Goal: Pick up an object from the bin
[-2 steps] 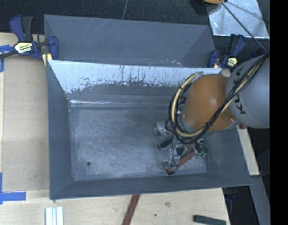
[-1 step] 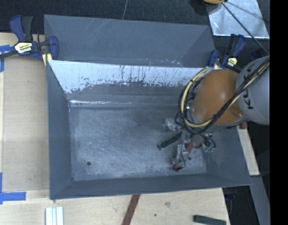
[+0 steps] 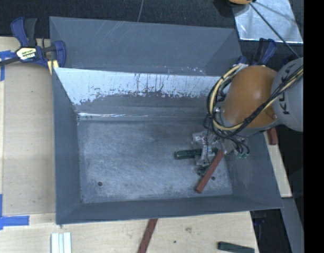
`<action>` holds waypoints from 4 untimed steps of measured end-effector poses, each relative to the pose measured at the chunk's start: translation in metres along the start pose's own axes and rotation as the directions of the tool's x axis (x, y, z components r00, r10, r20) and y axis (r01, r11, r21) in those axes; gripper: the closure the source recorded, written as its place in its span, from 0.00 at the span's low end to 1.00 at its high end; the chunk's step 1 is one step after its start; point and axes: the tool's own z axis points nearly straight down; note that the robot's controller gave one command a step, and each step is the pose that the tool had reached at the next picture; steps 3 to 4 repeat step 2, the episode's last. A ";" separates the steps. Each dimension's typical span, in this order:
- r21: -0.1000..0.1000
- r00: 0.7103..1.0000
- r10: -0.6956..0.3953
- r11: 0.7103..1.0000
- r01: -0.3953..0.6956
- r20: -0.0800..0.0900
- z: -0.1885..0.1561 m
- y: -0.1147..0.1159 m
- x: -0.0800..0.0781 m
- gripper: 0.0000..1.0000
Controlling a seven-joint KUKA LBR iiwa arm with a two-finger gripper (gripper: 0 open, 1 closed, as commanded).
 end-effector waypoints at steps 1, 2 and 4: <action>0.000 1.000 0.000 1.000 0.000 0.000 0.000 0.000 0.000 1.00; 0.000 0.999 0.033 0.999 -0.033 0.001 -0.137 0.012 -0.002 1.00; 0.000 0.999 0.033 0.999 -0.033 0.001 -0.137 0.012 -0.002 1.00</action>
Offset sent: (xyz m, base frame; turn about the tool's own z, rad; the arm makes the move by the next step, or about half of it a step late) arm -0.0012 0.0133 0.1360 0.0315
